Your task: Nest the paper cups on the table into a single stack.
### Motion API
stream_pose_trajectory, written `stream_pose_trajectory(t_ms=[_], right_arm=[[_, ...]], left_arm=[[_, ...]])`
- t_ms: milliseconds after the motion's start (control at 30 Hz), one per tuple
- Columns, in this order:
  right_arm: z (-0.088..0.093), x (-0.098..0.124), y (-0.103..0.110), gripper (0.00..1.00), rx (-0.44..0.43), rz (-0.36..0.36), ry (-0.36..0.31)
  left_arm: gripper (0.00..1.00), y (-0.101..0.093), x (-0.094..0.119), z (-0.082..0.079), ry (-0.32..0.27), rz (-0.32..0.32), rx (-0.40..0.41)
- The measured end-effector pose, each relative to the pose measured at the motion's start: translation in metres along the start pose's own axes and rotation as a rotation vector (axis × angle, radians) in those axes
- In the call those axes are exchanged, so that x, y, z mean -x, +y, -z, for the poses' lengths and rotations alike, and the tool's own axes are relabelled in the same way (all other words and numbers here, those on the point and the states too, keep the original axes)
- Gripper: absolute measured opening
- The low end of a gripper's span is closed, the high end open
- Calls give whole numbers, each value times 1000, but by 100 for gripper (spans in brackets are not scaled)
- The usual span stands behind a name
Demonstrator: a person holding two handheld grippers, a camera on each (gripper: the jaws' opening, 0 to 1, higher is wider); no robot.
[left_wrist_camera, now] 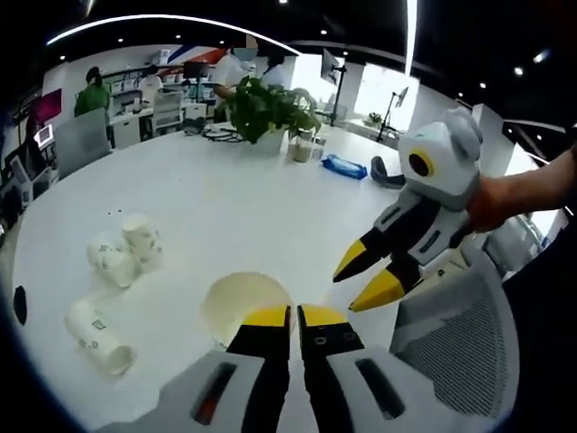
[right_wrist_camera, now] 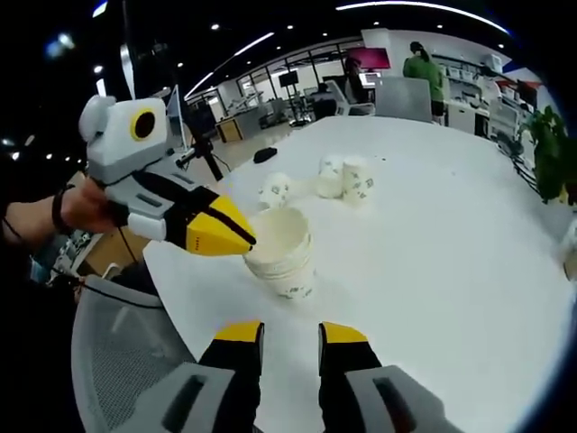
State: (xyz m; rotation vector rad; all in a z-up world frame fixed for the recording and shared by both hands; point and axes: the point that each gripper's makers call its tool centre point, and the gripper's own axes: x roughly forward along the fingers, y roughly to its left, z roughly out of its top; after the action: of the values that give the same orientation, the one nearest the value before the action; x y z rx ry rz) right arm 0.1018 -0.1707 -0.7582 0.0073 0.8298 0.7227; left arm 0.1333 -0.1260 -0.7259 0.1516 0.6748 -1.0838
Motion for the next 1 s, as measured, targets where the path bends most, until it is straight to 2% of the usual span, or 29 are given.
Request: stream_pose_trajectory(t_ms=[200,533,600,933,1000], right_arm=[[2,0,-1,22,-6,-2,3],[4,-6,1,22,-2,-10,12],[5,-6,3,22,-1,-12,14],[7,-5,4,22,-3,-15,21],[8,-6,5,22,-3,-15,24]], left_arm=[[2,0,-1,2,2,1,9],[6,12,11,-4,-51,-8,55],[6,9,14,-5,-55,-12,57],[10,26,32,-9,-93,-45,90],[12,36,35,-13,-112,-62,93]])
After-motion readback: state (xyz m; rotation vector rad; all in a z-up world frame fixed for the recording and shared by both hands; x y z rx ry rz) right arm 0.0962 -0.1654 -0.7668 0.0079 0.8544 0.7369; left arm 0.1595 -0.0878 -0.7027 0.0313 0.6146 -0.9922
